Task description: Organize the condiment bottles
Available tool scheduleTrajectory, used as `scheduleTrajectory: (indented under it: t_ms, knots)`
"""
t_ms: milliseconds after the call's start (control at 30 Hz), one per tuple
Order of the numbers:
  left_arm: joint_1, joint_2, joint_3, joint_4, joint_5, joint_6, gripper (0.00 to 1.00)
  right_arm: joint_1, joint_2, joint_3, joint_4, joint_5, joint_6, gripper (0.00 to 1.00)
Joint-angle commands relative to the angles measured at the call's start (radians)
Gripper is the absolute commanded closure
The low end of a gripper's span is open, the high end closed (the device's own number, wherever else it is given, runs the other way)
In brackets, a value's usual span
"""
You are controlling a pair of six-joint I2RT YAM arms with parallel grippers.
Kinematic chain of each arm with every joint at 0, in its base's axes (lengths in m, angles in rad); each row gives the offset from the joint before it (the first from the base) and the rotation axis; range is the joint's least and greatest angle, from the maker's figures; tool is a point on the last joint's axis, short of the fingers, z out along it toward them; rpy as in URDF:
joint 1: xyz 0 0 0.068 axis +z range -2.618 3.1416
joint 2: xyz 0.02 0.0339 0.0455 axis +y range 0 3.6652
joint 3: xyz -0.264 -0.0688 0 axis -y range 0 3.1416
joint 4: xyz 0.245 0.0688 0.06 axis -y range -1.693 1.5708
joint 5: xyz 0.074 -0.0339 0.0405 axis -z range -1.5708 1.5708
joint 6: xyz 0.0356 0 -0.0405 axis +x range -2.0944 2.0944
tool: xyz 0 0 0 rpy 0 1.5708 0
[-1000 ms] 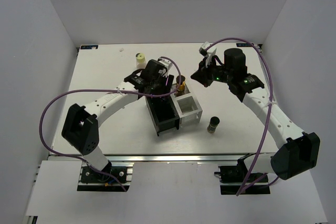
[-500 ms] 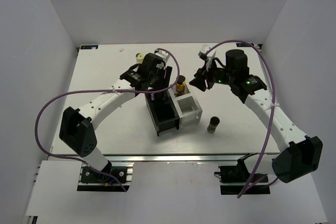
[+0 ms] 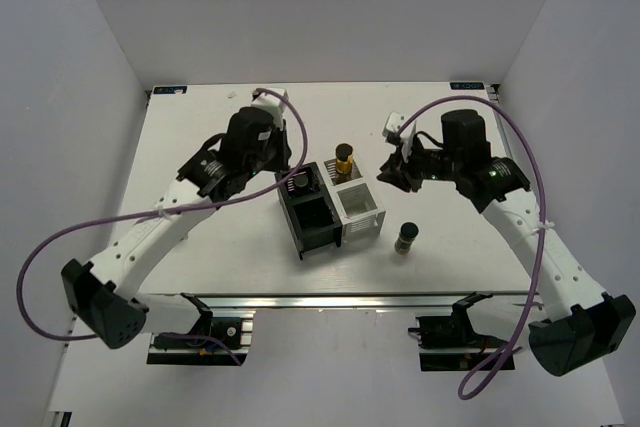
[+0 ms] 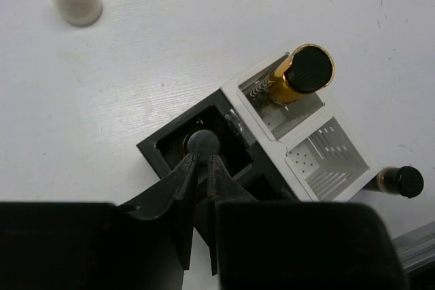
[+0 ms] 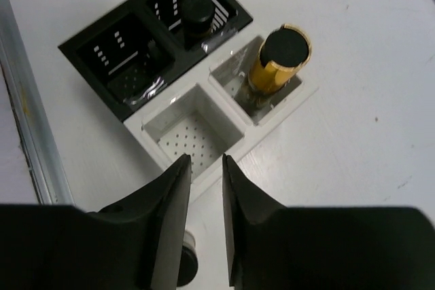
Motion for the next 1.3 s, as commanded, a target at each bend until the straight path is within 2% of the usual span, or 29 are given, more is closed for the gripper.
scheduleTrajectory:
  t_ms: [0,33,67,167,233,267,400,900,1100,1267]
  knots:
    - [-0.001,-0.128,-0.072,-0.027,-0.049,-0.081,0.77,-0.006,-0.041,-0.040,-0.153,0.070,-0.056,0.68]
    - [-0.001,-0.146,-0.082,-0.030,-0.057,-0.091,0.75,-0.006,-0.050,-0.049,-0.168,0.082,-0.046,0.65]
    - [-0.001,-0.160,-0.093,-0.036,-0.064,-0.099,0.71,-0.006,-0.050,-0.057,-0.186,0.096,-0.027,0.54]
    - [0.000,-0.211,-0.122,-0.056,-0.095,-0.130,0.57,-0.005,-0.052,-0.086,-0.255,0.142,-0.011,0.39]
    - [-0.001,-0.231,-0.141,-0.067,-0.112,-0.144,0.50,-0.006,-0.063,-0.129,-0.274,0.179,-0.006,0.33]
    - [-0.001,-0.249,-0.145,-0.068,-0.118,-0.145,0.43,-0.006,-0.072,-0.143,-0.280,0.188,-0.011,0.29]
    - [-0.001,-0.266,-0.159,-0.076,-0.137,-0.148,0.33,-0.005,-0.080,-0.235,-0.283,0.240,-0.019,0.21]
    - [-0.001,-0.279,-0.184,-0.080,-0.131,-0.167,0.28,-0.005,-0.050,-0.376,-0.140,0.349,-0.002,0.21]
    - [-0.001,-0.279,-0.190,-0.082,-0.134,-0.168,0.28,-0.005,-0.037,-0.392,-0.114,0.351,-0.008,0.30]
    - [-0.001,-0.274,-0.191,-0.077,-0.134,-0.165,0.28,-0.005,-0.040,-0.402,-0.111,0.345,-0.013,0.44]
